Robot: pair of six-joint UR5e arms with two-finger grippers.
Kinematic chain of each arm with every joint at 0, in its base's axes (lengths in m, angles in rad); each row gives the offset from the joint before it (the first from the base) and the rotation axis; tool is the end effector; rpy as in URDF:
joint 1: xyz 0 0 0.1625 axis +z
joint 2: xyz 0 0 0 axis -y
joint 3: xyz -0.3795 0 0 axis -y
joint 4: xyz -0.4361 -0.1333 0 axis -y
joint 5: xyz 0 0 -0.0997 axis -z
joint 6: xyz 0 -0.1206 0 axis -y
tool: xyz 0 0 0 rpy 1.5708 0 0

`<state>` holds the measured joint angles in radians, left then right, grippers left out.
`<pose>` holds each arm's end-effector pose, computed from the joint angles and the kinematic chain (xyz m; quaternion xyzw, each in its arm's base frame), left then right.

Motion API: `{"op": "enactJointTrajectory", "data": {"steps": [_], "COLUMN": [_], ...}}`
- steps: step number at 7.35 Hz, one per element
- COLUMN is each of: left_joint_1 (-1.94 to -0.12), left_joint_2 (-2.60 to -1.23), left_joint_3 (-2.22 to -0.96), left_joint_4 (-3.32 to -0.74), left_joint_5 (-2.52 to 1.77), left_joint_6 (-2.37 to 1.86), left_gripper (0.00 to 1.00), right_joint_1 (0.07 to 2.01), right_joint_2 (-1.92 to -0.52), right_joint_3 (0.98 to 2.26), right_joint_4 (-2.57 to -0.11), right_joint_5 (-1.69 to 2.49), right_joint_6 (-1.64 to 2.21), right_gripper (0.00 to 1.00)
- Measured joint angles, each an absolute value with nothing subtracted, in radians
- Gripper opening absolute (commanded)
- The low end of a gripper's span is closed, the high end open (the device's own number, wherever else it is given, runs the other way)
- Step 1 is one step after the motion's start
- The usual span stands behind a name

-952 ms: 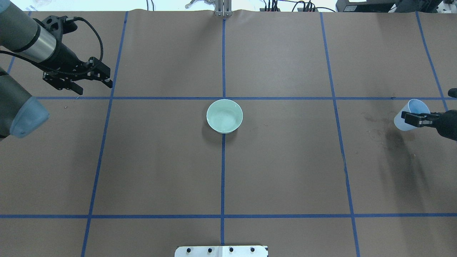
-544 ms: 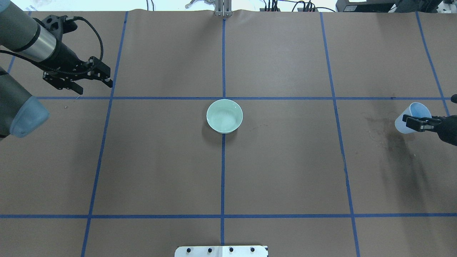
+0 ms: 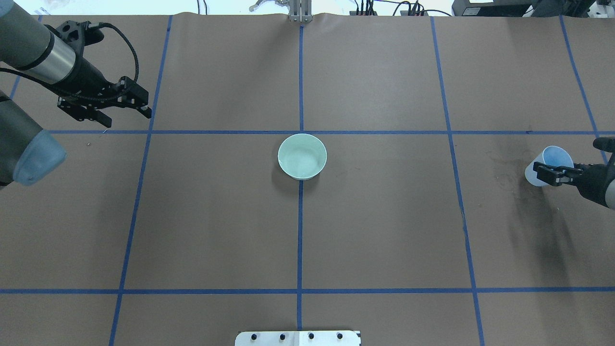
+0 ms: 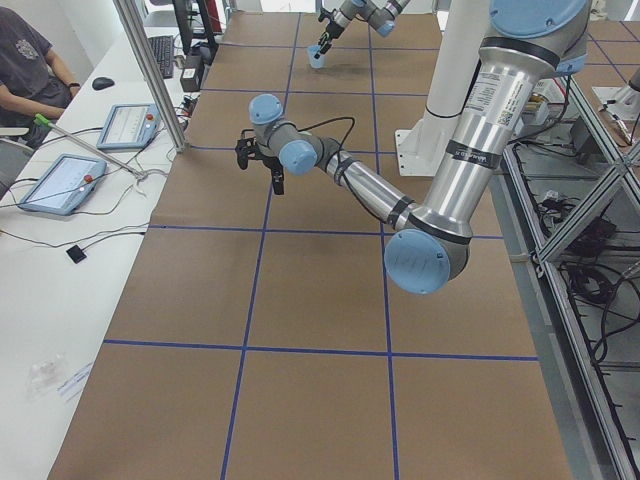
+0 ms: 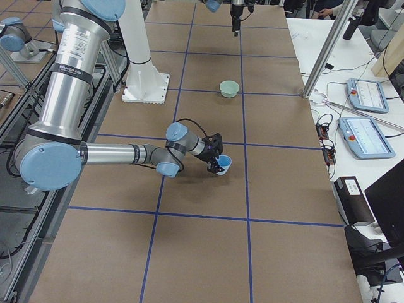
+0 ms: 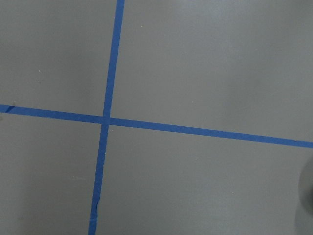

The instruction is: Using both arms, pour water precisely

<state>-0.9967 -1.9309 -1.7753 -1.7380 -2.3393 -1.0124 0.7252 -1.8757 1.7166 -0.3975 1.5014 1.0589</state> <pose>0.3029 -0.5594 0.2822 -0.0168 0.4820 -0.0573 0.8742 -0.2589 -0.4187 0.5725 0.3061 -0.3778 0.1098 0.8669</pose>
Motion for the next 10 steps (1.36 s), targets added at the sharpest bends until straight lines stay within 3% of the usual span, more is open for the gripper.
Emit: {"op": "enactJointTrajectory", "data": {"steps": [5, 10], "left_joint_1": [-0.997, -0.997], "left_joint_2": [-1.927, -1.922], "left_joint_3": [-1.782, -1.793], "left_joint_4": [-1.738, -1.736], "left_joint_5": [-2.339, -2.339], "left_joint_6": [-1.012, -1.014], "left_gripper": [1.00, 1.00], "right_joint_1": [0.710, 0.709], "right_joint_2": [-1.870, -1.875], "right_joint_3": [1.690, 1.703], "right_joint_4": [-0.397, -0.396], "right_joint_5": [1.500, 1.502], "right_joint_6": [1.078, 1.071], "right_gripper": [0.98, 0.99]}}
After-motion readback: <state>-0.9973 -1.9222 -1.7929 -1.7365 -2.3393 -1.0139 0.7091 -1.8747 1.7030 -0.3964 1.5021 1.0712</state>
